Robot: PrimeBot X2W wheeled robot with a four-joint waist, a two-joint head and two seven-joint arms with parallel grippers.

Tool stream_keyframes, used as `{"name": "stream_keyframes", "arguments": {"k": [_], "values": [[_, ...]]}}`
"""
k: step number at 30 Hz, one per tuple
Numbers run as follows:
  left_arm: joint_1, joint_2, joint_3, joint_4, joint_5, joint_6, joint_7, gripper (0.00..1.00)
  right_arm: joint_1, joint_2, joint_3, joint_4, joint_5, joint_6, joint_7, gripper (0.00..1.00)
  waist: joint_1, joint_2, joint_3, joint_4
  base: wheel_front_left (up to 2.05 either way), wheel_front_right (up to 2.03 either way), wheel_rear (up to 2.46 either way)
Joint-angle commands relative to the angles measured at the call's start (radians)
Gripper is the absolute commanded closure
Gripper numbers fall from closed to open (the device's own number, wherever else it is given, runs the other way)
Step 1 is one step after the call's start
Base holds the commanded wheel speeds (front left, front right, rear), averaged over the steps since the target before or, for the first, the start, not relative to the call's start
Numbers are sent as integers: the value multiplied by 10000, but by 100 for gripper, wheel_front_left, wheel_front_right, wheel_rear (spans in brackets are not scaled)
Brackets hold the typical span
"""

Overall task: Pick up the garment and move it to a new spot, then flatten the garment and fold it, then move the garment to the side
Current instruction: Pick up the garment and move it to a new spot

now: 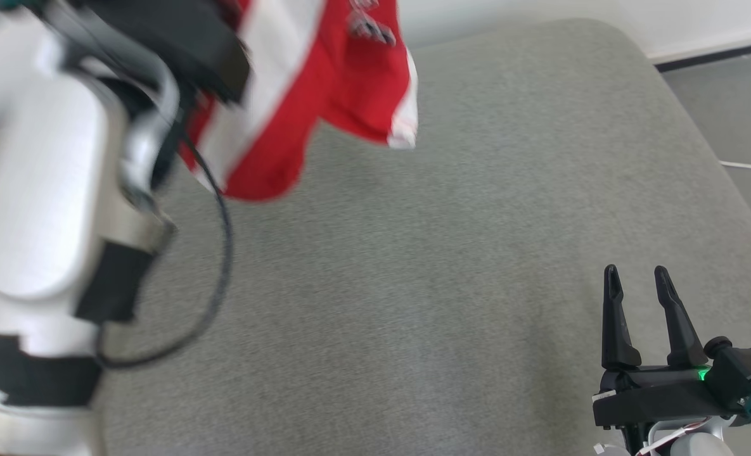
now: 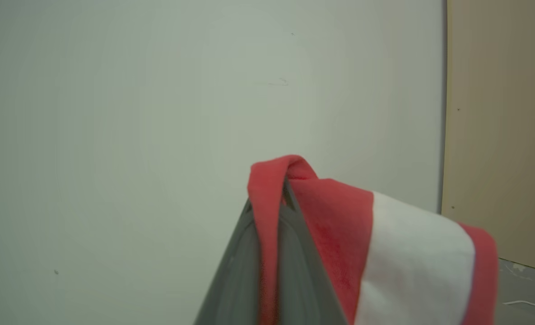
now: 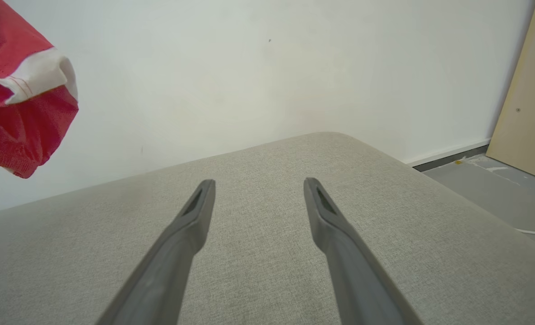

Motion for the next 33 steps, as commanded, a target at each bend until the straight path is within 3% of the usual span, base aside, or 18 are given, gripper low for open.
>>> {"name": "stream_keyframes", "arguments": {"k": [1, 8, 17, 18, 19, 27, 33], "values": [[399, -131, -60, 45, -147, 103, -127, 100, 57, 29, -8, -24, 29, -21, -6, 0, 0, 0, 98, -394, 0, 0, 0], [3072, -922, -633, 580, -427, 482, -936, 100, 67, 54, -74, -98, 10, -21, -6, 0, 0, 0, 197, -361, 0, 0, 0], [5441, -1488, -1618, 2185, -531, 328, -1793, 100, -200, 60, 190, -37, 37, -21, -6, 0, 0, 0, 365, -168, 0, 0, 0], [5493, -1521, -1714, 2344, -499, 330, -1917, 72, -190, 60, 228, -29, 36, -21, -6, 0, 0, 0, 366, -136, 0, 0, 0], [5502, -1569, -1788, 2472, -451, 312, -2083, 0, -184, 59, 251, -21, 35, -21, -6, 0, 0, 0, 351, -93, 0, 0, 0], [5131, -1845, -1706, 2390, -548, 343, -3424, 0, 44, -34, 241, -116, -167, -21, -6, 0, 0, 0, -178, 664, 0, 0, 0], [5670, -1415, -918, 1488, -302, 568, -3598, 0, 284, -235, 264, -173, -188, -21, -6, 0, 0, 0, -739, 1313, 0, 0, 0]]}}
